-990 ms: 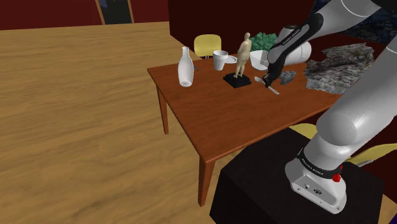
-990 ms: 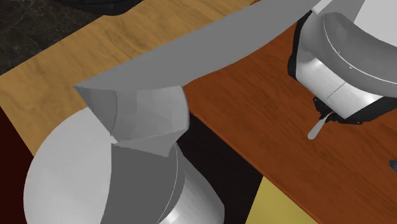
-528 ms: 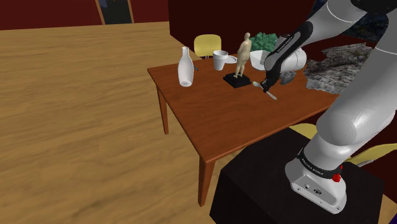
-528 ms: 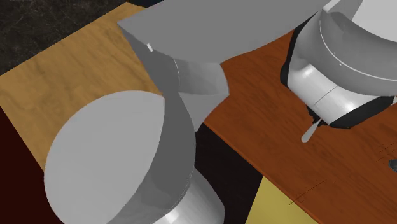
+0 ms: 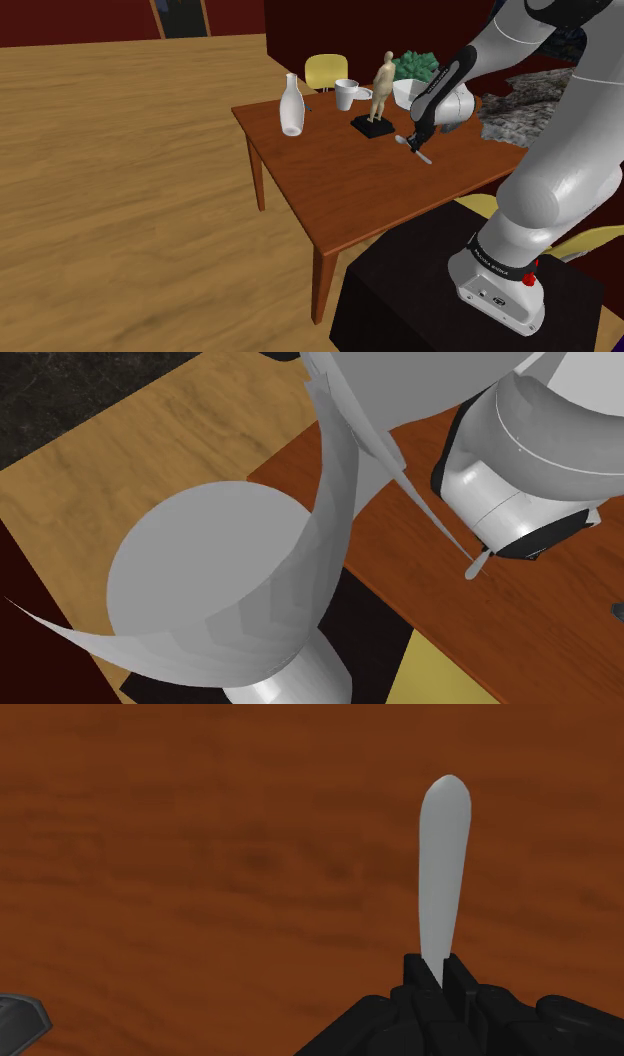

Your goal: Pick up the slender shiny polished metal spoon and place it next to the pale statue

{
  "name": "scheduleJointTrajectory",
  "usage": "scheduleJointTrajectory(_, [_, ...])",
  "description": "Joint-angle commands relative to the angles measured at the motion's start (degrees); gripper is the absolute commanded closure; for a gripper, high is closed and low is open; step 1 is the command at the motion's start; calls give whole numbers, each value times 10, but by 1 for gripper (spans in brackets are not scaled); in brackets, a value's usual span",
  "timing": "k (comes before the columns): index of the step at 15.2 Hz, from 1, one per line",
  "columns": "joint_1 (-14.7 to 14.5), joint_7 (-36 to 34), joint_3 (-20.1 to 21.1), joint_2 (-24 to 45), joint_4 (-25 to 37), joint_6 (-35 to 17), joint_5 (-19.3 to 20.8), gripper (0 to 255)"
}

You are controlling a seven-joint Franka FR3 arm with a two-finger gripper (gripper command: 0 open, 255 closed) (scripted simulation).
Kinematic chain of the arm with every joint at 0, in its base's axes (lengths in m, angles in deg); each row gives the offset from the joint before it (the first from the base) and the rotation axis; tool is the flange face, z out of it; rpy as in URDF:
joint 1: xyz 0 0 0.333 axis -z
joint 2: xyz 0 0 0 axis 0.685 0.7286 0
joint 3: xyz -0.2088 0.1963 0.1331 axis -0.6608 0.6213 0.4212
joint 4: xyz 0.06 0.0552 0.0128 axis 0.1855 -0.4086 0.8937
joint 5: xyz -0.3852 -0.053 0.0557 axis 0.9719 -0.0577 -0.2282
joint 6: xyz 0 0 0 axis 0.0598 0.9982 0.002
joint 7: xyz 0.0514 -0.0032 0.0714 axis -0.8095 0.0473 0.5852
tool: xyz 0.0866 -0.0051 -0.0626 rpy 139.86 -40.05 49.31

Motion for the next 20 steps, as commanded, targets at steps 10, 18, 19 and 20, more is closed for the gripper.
scheduleJointTrajectory(10, [1, 1, 1, 2, 0, -2, -2, 0])
scheduleJointTrajectory(18, [-20, -47, -23, -90, -13, 74, 66, 0])
scheduleJointTrajectory(19, [-20, -47, -23, -90, -13, 74, 66, 0])
scheduleJointTrajectory(20, [-20, -47, -23, -90, -13, 74, 66, 0])
